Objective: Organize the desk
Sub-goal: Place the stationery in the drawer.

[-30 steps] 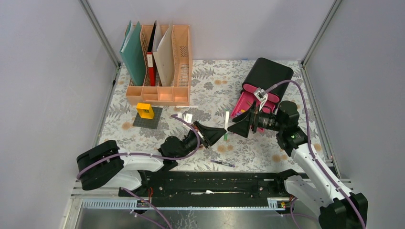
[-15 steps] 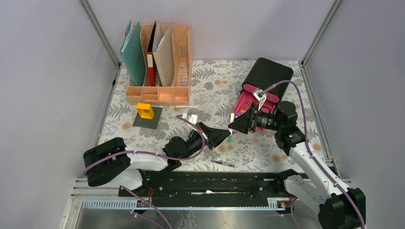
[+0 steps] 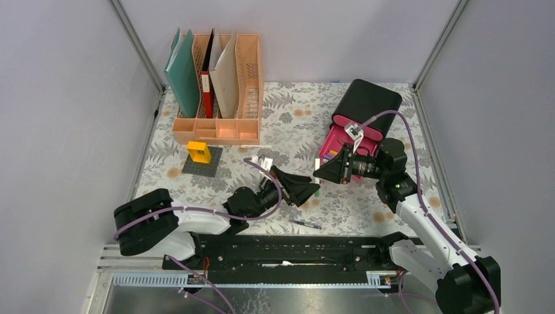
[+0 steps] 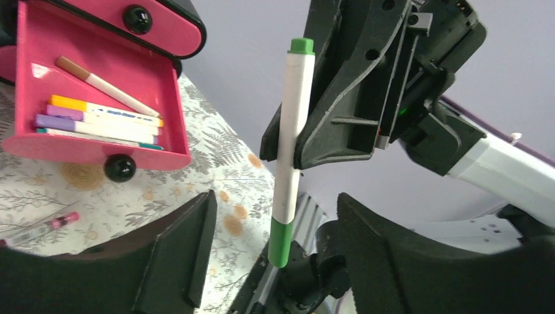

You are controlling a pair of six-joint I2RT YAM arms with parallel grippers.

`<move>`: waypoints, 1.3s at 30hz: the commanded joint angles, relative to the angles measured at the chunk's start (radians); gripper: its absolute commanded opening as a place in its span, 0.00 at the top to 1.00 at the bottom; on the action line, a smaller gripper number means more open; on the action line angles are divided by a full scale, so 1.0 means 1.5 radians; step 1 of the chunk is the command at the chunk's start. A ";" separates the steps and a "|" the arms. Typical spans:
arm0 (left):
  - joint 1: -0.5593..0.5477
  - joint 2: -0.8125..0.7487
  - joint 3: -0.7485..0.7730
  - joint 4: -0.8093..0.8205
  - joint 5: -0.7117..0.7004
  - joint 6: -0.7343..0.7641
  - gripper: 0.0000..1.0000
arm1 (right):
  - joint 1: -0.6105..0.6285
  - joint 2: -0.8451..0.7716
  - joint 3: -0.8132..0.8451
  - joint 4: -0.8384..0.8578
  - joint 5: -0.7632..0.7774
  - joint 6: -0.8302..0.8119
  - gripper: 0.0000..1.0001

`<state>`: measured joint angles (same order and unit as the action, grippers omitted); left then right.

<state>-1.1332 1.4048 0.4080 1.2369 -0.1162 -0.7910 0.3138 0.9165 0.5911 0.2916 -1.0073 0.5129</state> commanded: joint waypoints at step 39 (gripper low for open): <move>0.071 -0.264 -0.119 -0.370 -0.233 0.045 0.01 | 0.106 0.171 -0.012 0.098 1.020 -0.678 0.75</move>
<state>-1.0328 1.0092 0.2455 0.6460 -0.4637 -0.7147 0.4667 1.1648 0.5716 0.3168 0.4152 -0.4610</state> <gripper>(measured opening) 0.987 0.222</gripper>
